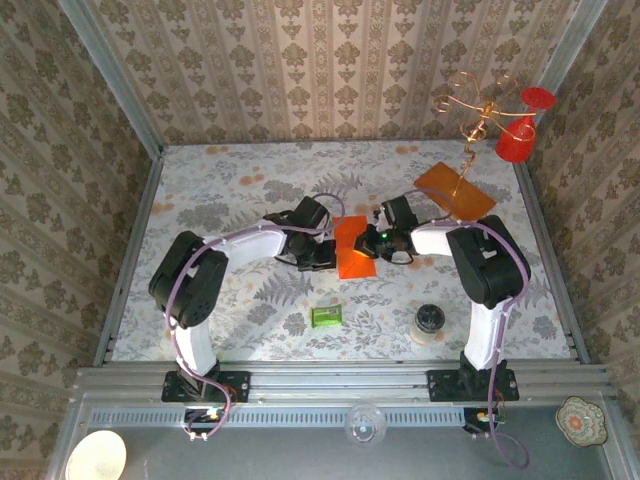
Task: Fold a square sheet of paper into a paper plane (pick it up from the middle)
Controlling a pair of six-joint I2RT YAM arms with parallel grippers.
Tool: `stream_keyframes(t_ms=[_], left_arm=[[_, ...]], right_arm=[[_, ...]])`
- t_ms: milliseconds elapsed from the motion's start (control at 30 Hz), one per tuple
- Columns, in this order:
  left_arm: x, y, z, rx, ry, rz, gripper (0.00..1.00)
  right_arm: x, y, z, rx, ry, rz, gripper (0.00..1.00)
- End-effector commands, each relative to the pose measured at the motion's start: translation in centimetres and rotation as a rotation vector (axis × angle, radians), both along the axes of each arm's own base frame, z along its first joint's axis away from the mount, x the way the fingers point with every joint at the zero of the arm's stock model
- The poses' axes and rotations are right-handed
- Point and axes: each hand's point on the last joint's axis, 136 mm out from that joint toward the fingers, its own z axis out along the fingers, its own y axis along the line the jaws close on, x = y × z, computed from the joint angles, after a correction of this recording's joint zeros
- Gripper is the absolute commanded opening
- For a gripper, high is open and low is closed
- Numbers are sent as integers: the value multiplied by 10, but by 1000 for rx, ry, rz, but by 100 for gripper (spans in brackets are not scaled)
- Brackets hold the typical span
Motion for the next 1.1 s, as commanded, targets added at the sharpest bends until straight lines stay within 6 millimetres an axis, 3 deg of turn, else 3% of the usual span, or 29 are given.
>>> stream_keyframes(t_ms=[0,133,300,467,667,1067], left_arm=[[29,-14,8,-68,-44,64,3],[45,-24,10,-108,-60,80,9],[57,-29,3,-104,-65,88,12],[73,-20,-6,-95,-75,159,13],[73,-19,-24,-84,-32,178,13],[64,-6,-49,-19,34,217,11]], right_arm=[[0,-9,23,-8,4,-20,12],[2,-16,40,-4,-27,-57,21],[-9,-31,27,-33,12,-121,31],[-16,-37,14,-34,51,-155,38],[-18,-29,3,7,87,-137,35],[-15,-19,1,41,88,-119,28]])
